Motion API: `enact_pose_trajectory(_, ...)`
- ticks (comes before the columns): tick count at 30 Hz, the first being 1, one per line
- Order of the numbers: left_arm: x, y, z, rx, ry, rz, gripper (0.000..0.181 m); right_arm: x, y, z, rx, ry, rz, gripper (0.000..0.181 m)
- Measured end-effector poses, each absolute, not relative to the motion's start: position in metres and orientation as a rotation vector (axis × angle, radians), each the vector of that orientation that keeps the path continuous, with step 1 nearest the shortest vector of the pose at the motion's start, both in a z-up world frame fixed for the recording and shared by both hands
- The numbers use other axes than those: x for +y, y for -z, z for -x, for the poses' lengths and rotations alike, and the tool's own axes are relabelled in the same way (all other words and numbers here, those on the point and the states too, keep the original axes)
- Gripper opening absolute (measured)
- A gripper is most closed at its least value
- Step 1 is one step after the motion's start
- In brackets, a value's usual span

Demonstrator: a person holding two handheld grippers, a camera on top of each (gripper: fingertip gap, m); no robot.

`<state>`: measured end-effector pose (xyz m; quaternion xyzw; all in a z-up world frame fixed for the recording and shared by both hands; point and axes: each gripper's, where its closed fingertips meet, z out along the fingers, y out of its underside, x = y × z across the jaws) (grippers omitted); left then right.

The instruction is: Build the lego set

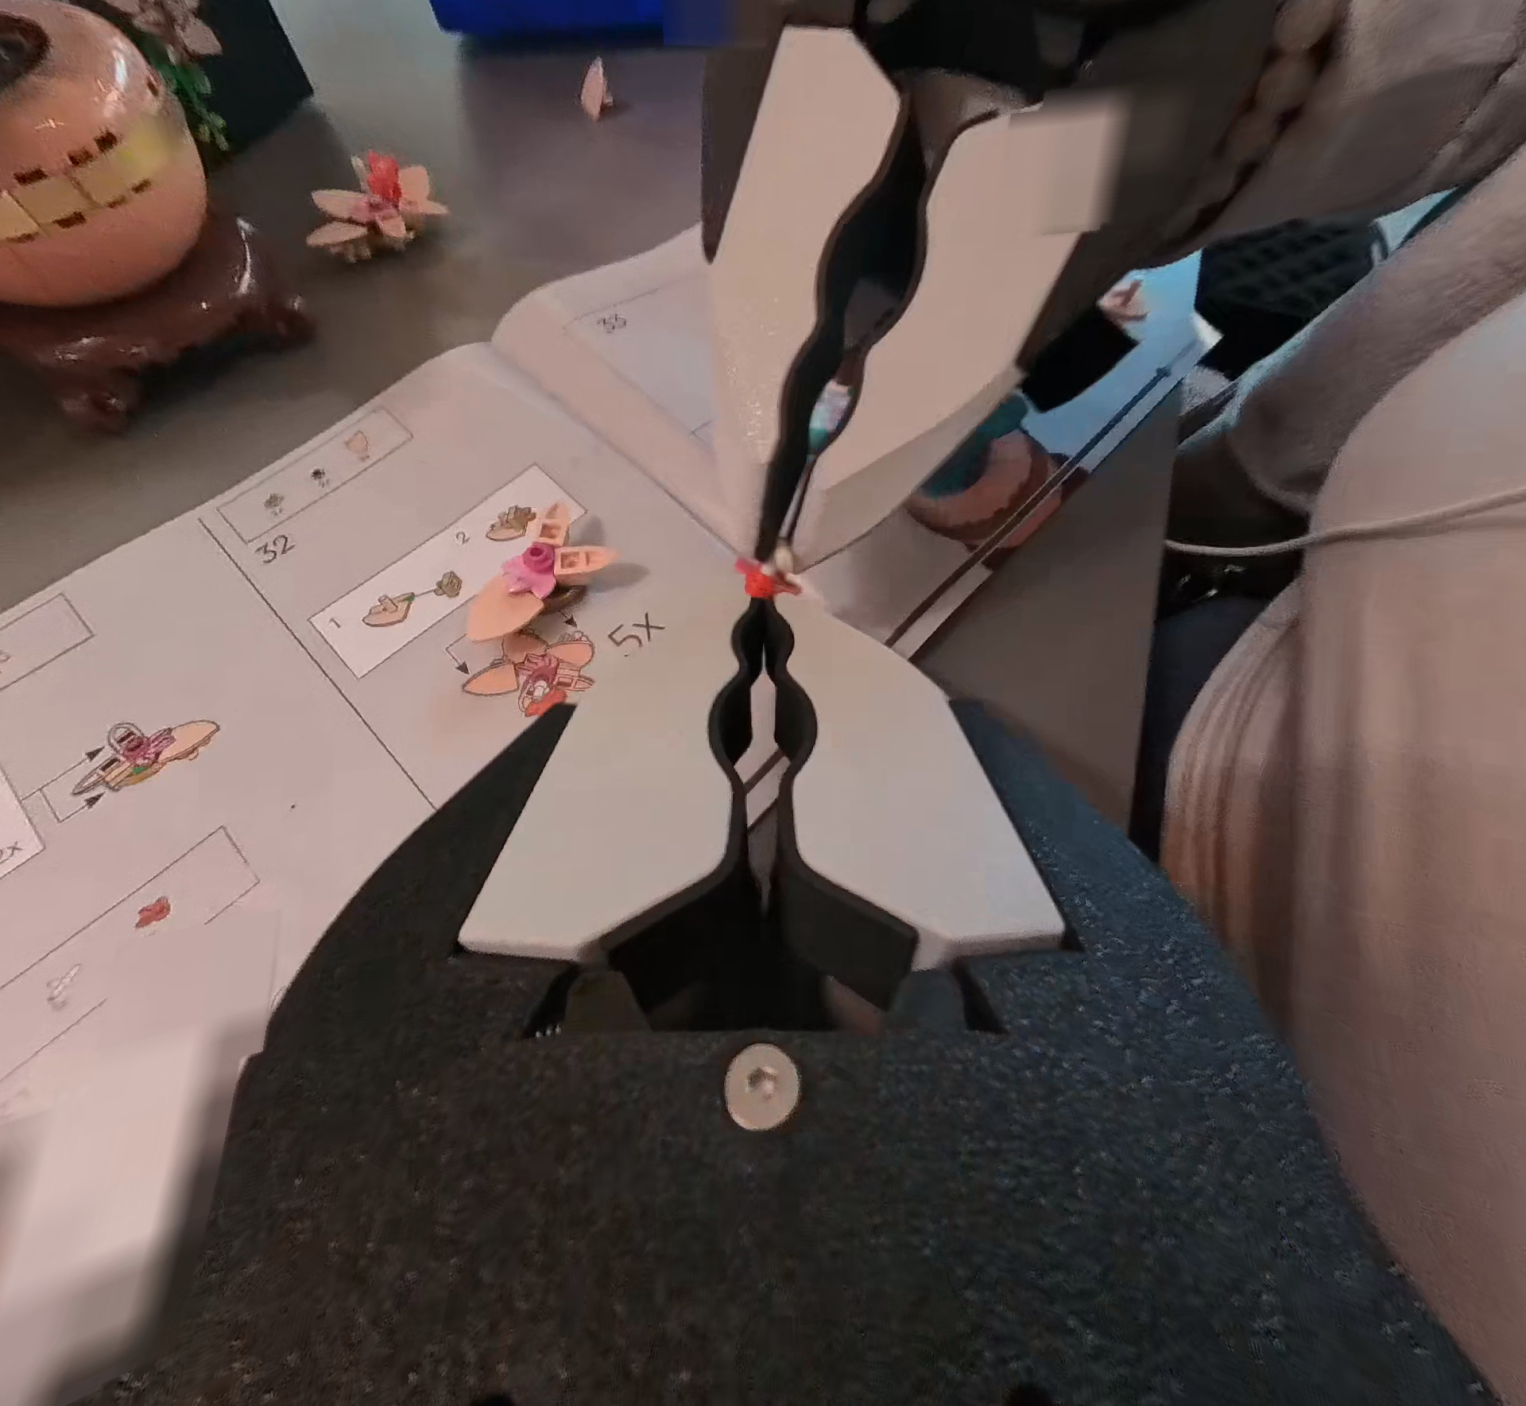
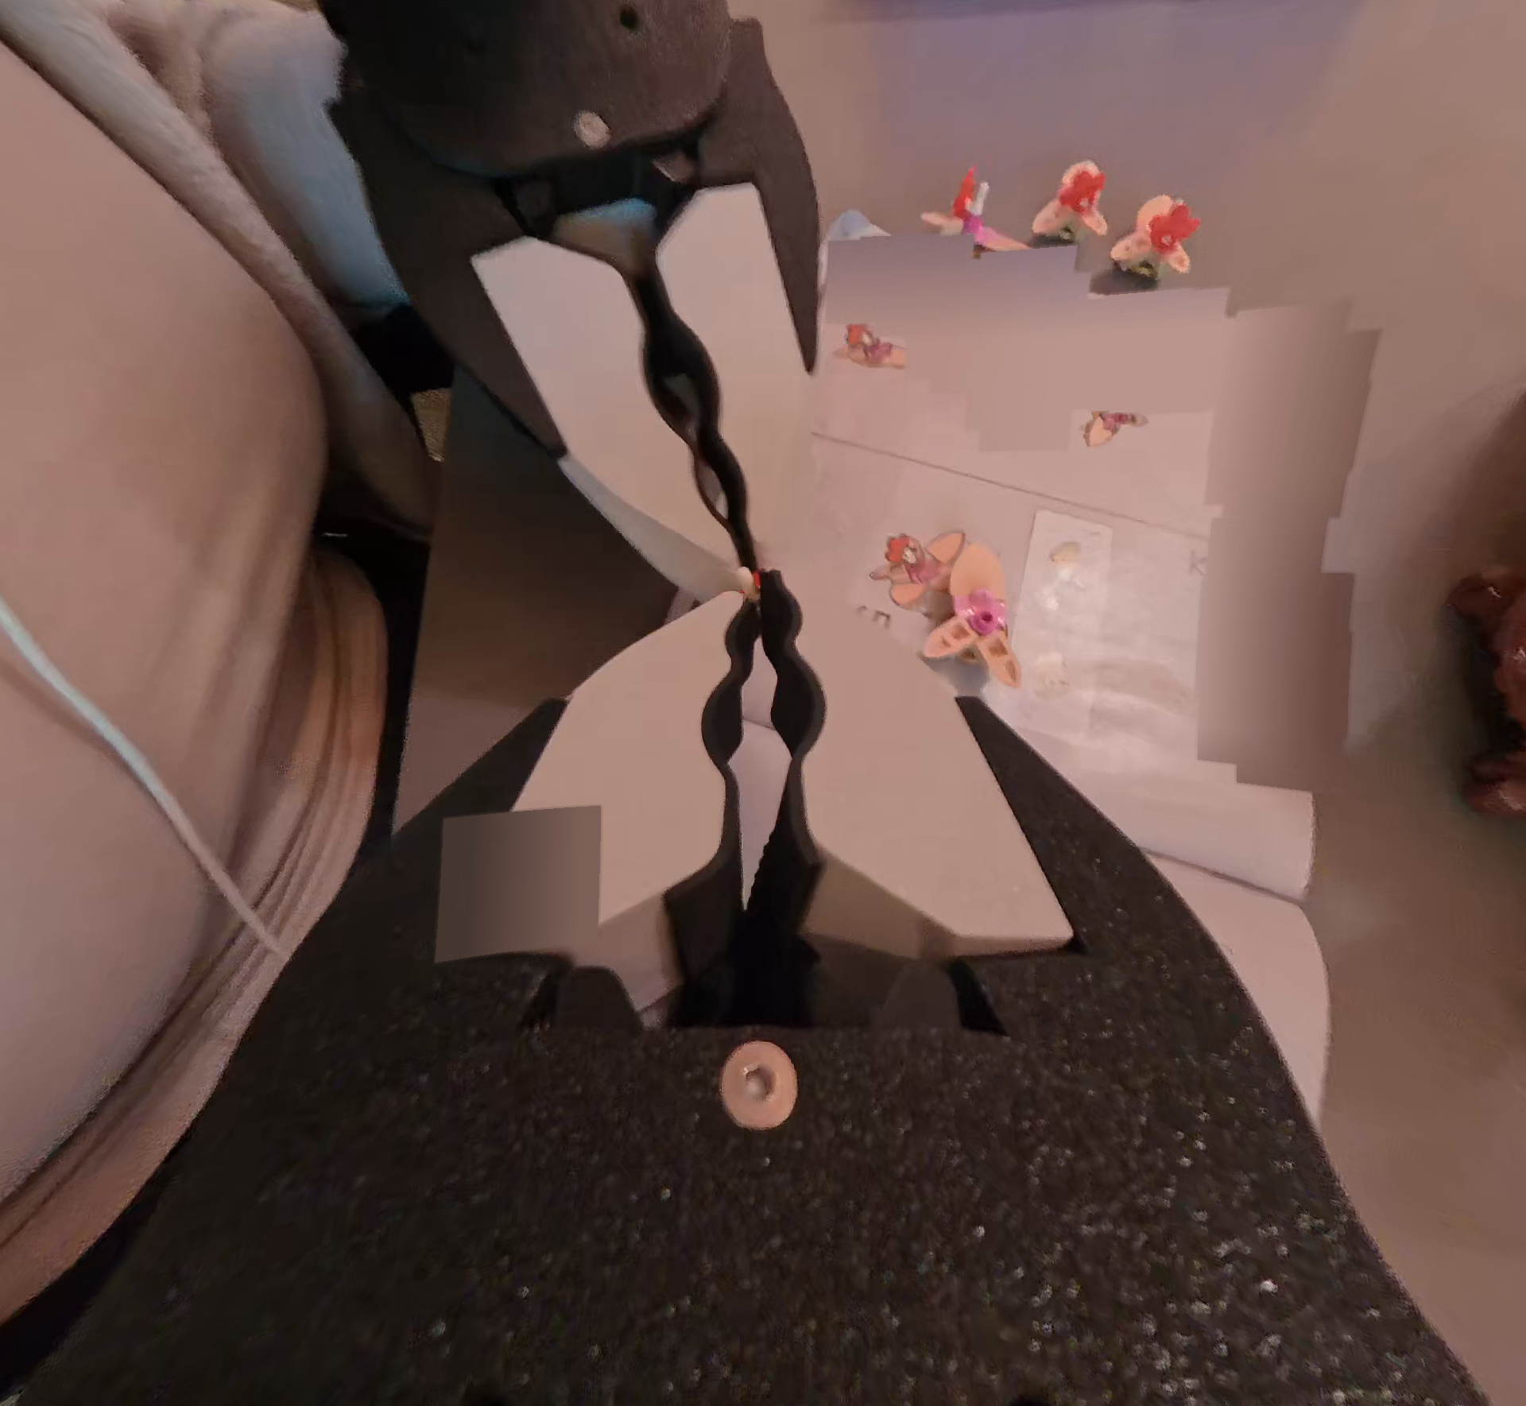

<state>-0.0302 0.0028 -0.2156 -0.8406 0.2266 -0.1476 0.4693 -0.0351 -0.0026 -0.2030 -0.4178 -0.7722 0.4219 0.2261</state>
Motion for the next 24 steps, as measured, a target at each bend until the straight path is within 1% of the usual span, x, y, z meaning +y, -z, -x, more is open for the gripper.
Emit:
enact_pose_trajectory(7, 0.004, 0.213, 0.035, 0.487, 0.436, 2.061, 0.000, 0.001, 0.192, 0.035, -2.113, -1.239, 1.150, 0.001)
enact_pose_trajectory(10, 0.005, 0.213, 0.040, 0.434, 0.485, 2.082, 0.000, -0.006, 0.174, 0.033, -2.042, -1.455, 1.154, 0.002)
enact_pose_trajectory(13, 0.004, 0.213, 0.039, 0.420, 0.547, 2.085, 0.000, -0.015, 0.170, 0.036, -1.988, -1.597, 1.170, 0.001)
enact_pose_trajectory(24, -0.002, 0.202, 0.032, 0.450, 0.665, 2.010, 0.000, -0.021, 0.176, 0.040, -1.937, -1.689, 1.188, 0.001)
